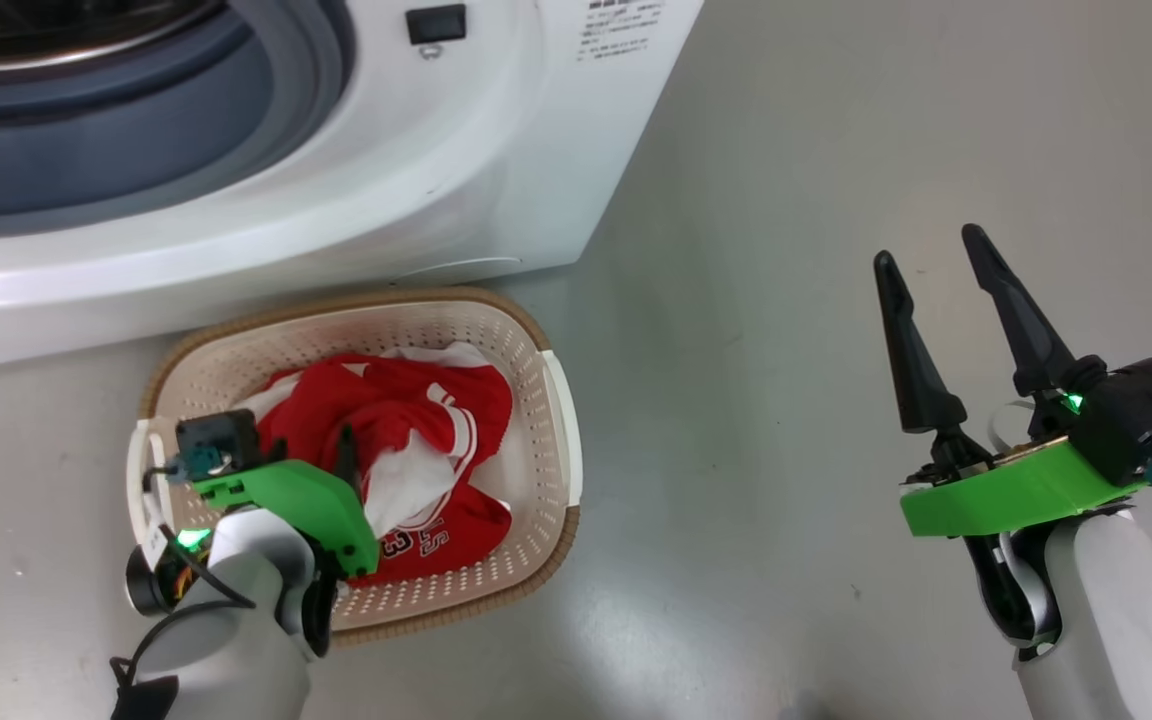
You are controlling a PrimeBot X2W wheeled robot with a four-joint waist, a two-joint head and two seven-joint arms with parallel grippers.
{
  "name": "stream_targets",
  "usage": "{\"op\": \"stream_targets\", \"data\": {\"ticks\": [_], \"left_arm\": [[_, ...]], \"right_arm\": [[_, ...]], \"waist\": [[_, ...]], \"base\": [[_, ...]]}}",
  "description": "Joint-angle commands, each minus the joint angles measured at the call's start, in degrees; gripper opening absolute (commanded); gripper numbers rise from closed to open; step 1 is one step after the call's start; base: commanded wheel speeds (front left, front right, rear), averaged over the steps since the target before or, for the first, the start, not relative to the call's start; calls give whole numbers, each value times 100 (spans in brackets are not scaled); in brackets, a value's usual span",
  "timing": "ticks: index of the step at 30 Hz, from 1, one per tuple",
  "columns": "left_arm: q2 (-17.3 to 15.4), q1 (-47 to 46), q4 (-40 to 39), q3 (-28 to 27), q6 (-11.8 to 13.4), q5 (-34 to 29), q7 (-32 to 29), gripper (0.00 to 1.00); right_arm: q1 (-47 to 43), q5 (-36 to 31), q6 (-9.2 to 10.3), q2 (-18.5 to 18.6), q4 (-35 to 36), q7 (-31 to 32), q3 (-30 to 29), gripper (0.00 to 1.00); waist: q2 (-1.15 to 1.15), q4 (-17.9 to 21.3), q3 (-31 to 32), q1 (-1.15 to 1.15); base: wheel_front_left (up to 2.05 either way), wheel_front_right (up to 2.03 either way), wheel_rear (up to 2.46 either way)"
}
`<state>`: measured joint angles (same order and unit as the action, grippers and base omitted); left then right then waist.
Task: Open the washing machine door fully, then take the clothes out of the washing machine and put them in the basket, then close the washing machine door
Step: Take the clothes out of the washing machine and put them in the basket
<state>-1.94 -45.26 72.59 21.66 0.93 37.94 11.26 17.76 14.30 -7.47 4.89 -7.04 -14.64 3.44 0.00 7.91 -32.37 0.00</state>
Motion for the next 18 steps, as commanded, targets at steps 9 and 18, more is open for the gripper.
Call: {"op": "stream_targets", "data": {"ticks": [9,18], "left_arm": [[-243,120,-1096,-210,-75,-208,370,100],[-344,1323,-3530,-890,228,-994,373,100]], "right_arm": [[-81,-132,-2,-49,4,-36,-91,100],[-211,-348,-2,-86,-153,-36,-334,100]], "waist": [[0,-308,461,0],[0,-525,993,0]], "base": [[0,0,0],[0,0,0]]}}
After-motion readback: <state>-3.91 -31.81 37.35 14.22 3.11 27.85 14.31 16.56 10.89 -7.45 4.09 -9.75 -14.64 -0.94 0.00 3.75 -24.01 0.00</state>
